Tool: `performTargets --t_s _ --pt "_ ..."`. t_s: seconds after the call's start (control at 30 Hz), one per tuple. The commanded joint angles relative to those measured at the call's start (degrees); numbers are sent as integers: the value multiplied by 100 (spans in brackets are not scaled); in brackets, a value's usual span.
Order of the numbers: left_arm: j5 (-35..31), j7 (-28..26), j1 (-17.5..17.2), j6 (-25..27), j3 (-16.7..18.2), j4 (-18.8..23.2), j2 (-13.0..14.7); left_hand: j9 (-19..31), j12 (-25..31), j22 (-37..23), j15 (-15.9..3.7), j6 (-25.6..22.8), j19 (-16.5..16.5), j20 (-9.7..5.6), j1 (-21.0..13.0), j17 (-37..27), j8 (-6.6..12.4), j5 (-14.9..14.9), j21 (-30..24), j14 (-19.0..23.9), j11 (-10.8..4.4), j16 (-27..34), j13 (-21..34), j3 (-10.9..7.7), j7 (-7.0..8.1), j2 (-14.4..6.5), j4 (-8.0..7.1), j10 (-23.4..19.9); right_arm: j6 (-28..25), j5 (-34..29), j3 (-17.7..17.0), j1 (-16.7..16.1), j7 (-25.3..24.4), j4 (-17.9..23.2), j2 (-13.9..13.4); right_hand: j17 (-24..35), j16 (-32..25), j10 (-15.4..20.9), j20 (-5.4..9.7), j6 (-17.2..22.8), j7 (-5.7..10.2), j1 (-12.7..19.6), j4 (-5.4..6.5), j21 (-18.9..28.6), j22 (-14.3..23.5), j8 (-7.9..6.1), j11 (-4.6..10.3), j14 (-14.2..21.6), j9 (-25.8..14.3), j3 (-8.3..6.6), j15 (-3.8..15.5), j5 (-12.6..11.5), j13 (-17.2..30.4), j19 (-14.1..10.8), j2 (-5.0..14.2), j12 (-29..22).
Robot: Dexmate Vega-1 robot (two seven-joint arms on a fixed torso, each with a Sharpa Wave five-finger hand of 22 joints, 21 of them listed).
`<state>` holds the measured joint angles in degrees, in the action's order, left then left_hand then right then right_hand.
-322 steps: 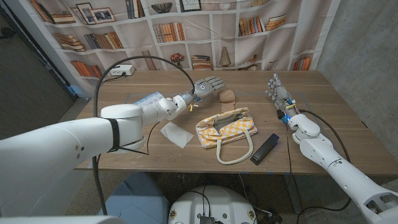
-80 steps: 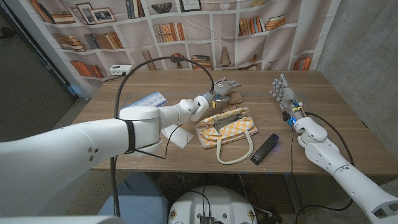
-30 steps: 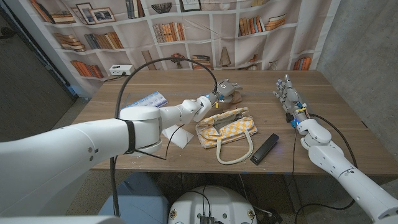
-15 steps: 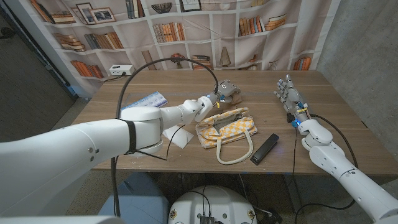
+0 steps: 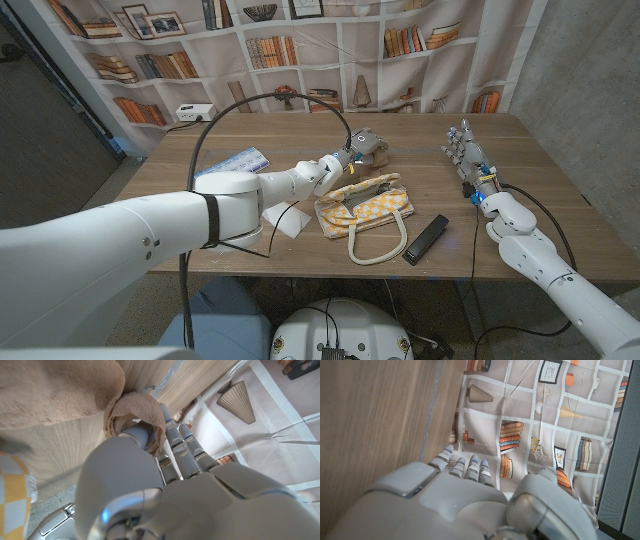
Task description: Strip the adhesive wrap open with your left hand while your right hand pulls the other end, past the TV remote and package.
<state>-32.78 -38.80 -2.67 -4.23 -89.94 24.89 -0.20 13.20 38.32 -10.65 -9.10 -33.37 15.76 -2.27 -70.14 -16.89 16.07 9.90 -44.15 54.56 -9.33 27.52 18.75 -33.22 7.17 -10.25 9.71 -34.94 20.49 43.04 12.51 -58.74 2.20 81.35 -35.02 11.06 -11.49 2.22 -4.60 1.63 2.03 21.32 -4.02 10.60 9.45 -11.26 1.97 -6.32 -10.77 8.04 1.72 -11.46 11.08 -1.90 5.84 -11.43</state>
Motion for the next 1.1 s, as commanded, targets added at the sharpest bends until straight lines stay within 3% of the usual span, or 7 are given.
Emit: performTargets --t_s 0.03,0.13,0.53,0.83,0.9,1.1 --pt "124 -436 86 -112 132 -272 -98 33 15 -17 -456 -105 -24 -46 -117 -32 9 1 -31 486 -154 -39 1018 10 10 -18 -5 -212 30 -5 -39 6 -3 61 -23 13 -23 49 -15 44 5 -59 24 9 23 -35 0 -10 -12 15 72 4 10 4 14 -8" --pt "121 -694 102 -202 159 -428 -156 47 23 -17 -457 -134 -38 -43 -136 -45 23 1 -36 488 -151 -47 1038 16 6 -18 -8 -204 45 -3 -29 39 23 37 -5 14 -23 51 -16 41 7 -64 25 8 23 -33 0 -9 -12 17 72 4 10 6 11 -8" --pt "-51 -1815 136 -442 257 -400 -27 66 47 -14 -455 -161 -86 -13 -184 -89 28 2 -48 514 -160 -58 1091 38 -5 -16 -18 -196 97 -9 21 164 119 -79 64 11 -22 58 -11 49 11 -67 26 11 23 -32 -1 -4 -12 14 78 3 10 2 16 -9" --pt "-147 -2476 132 -580 407 -354 29 83 74 -17 -456 -190 -48 -81 -226 -128 34 2 -96 503 -144 -91 1137 61 -31 -12 -29 -215 138 -13 60 261 177 -187 124 10 -22 59 -8 54 8 -70 28 13 23 -30 1 0 -12 12 90 2 10 -3 19 -7" --pt "-367 -2520 87 -593 653 -164 132 84 73 -17 -456 -190 -49 -81 -229 -133 33 2 -99 503 -143 -94 1143 64 -32 -11 -30 -207 154 -15 69 288 188 -219 143 10 -23 57 -8 58 9 -72 28 13 23 -31 5 1 -12 12 96 3 10 -3 19 -6" --pt "-1610 -2520 -308 -717 2132 457 326 92 81 -17 -455 -176 -72 -73 -248 -154 23 2 -110 501 -127 -109 1159 77 -34 -10 -36 -214 203 -22 96 384 225 -309 204 7 -22 61 -5 59 11 -67 25 13 23 -29 2 4 -12 8 90 1 10 -4 21 -7"
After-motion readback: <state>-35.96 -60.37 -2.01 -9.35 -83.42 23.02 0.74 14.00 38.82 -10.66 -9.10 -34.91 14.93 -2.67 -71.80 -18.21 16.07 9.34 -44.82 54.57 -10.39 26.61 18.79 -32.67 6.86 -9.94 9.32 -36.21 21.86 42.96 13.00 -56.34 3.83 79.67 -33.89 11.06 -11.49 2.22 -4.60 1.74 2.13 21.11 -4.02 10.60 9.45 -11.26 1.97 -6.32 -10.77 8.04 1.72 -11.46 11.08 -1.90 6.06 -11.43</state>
